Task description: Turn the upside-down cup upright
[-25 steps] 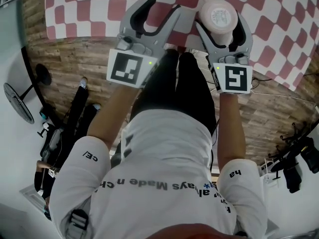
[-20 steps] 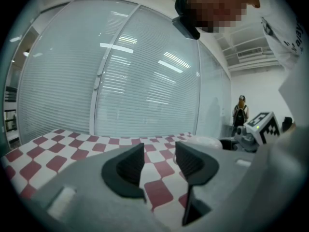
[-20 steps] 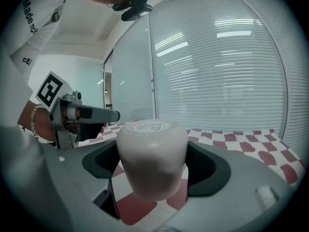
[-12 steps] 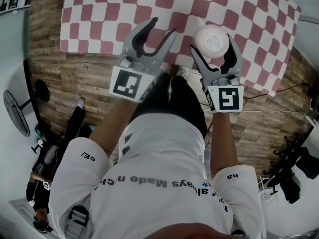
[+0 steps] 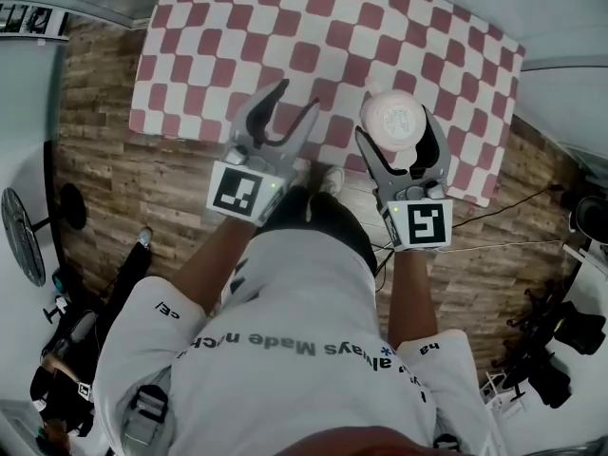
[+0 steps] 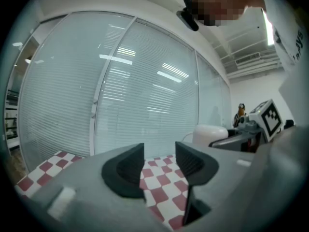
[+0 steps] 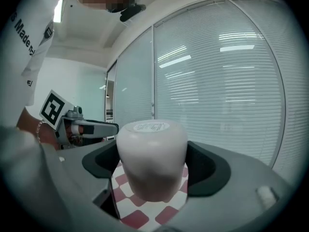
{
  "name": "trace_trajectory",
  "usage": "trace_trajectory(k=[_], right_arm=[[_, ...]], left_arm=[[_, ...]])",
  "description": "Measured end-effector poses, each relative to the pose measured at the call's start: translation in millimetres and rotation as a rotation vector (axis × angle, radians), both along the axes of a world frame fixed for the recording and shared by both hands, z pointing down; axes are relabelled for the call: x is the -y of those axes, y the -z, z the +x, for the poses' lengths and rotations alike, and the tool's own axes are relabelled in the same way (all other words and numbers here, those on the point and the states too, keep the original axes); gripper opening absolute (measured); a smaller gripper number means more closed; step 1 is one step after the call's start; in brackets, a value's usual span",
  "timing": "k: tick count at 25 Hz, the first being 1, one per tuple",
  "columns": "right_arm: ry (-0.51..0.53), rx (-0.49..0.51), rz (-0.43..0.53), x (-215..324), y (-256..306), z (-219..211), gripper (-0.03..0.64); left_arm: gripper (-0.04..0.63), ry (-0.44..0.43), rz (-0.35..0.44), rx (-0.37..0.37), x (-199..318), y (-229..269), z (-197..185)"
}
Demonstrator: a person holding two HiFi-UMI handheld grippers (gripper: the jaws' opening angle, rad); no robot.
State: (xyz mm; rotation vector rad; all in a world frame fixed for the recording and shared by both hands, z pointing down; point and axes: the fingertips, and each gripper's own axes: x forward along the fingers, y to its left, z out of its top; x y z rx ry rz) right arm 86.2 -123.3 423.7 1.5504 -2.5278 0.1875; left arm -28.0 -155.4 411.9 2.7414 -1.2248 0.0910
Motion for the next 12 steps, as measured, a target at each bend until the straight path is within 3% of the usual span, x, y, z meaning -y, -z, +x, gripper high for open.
trace_trajectory(k=[3,12], right_arm=[[0.016,-0.008,0.019,-9,29,-2,0.423],[0.031,-0.023,0.061,-31,106,0,0.423]], left_arm=[[0.206,-0.004,0.006,-0.034,-7,27,2],[0.206,-0.056,0.064,-0.043,-27,90,11]])
